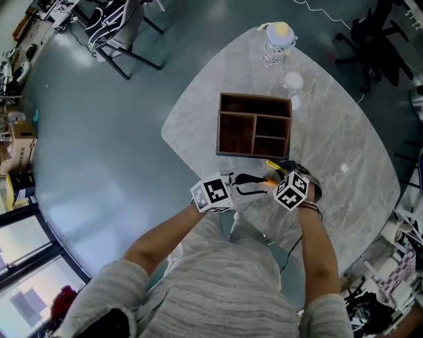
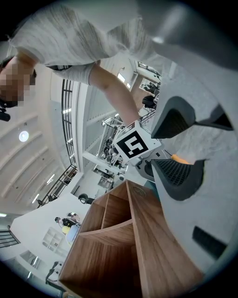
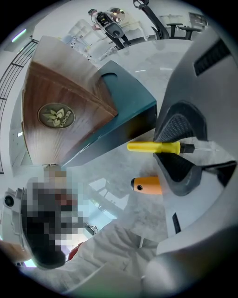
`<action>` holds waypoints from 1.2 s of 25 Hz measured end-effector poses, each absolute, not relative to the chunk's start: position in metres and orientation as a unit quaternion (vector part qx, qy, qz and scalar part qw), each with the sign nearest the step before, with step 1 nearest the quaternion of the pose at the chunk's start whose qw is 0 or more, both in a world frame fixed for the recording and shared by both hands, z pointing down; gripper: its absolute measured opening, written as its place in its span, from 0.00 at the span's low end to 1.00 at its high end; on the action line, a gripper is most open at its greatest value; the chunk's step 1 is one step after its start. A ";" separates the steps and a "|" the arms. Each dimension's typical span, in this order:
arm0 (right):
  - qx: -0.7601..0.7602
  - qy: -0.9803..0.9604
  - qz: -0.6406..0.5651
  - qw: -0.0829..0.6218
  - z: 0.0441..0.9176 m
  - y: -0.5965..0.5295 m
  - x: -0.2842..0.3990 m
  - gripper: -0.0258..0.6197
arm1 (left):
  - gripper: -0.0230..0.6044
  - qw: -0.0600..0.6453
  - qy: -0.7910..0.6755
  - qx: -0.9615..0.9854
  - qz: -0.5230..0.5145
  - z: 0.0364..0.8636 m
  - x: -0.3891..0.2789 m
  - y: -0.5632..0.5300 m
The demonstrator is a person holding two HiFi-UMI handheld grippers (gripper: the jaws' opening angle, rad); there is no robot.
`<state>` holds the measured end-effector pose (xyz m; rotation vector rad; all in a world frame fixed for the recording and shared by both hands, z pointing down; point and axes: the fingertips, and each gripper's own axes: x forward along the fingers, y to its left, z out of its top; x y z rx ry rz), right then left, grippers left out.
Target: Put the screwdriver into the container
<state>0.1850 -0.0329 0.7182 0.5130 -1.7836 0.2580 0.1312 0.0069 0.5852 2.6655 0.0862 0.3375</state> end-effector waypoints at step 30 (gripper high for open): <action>0.261 -0.822 0.045 0.505 0.609 -0.023 0.152 0.14 | 0.27 0.206 0.019 0.974 0.096 0.533 0.117 -0.001</action>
